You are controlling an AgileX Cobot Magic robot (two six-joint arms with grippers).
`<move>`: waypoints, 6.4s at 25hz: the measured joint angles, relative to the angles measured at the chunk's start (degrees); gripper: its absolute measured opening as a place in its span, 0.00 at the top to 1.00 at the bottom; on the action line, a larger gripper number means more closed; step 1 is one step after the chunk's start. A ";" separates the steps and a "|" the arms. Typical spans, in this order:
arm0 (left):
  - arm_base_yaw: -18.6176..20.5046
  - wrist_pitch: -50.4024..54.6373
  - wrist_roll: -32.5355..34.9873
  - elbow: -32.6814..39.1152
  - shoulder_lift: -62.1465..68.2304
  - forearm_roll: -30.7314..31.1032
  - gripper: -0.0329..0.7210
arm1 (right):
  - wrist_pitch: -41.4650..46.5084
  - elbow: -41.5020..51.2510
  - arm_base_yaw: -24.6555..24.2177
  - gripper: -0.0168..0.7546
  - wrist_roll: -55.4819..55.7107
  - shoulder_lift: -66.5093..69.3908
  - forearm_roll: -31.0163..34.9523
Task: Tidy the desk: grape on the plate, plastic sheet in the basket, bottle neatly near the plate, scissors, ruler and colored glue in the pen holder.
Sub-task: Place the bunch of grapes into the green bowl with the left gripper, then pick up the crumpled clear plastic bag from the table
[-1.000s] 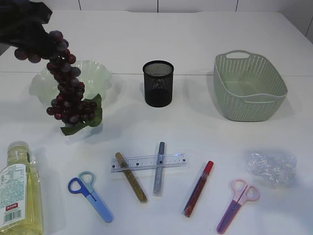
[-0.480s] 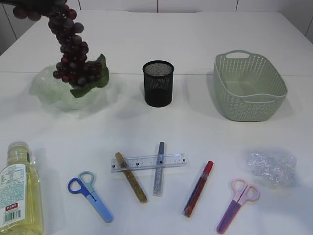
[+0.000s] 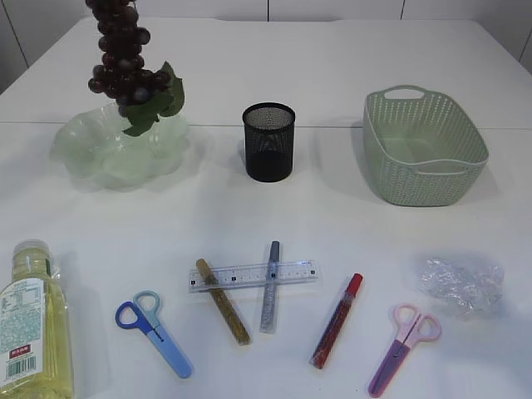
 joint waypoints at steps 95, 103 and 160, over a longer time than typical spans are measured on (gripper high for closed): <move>6.01 33.95 -2.79 -31.72 30.22 4.07 0.22 | -1.50 0.00 0.00 0.37 -1.37 14.86 -5.00; 6.01 34.40 -3.18 -31.85 29.09 -0.25 0.22 | -9.93 -0.49 0.00 0.29 -0.20 27.73 -6.22; 5.51 34.53 -3.41 -31.85 27.63 0.35 0.23 | -1.11 -11.06 0.00 0.91 4.74 36.45 -11.68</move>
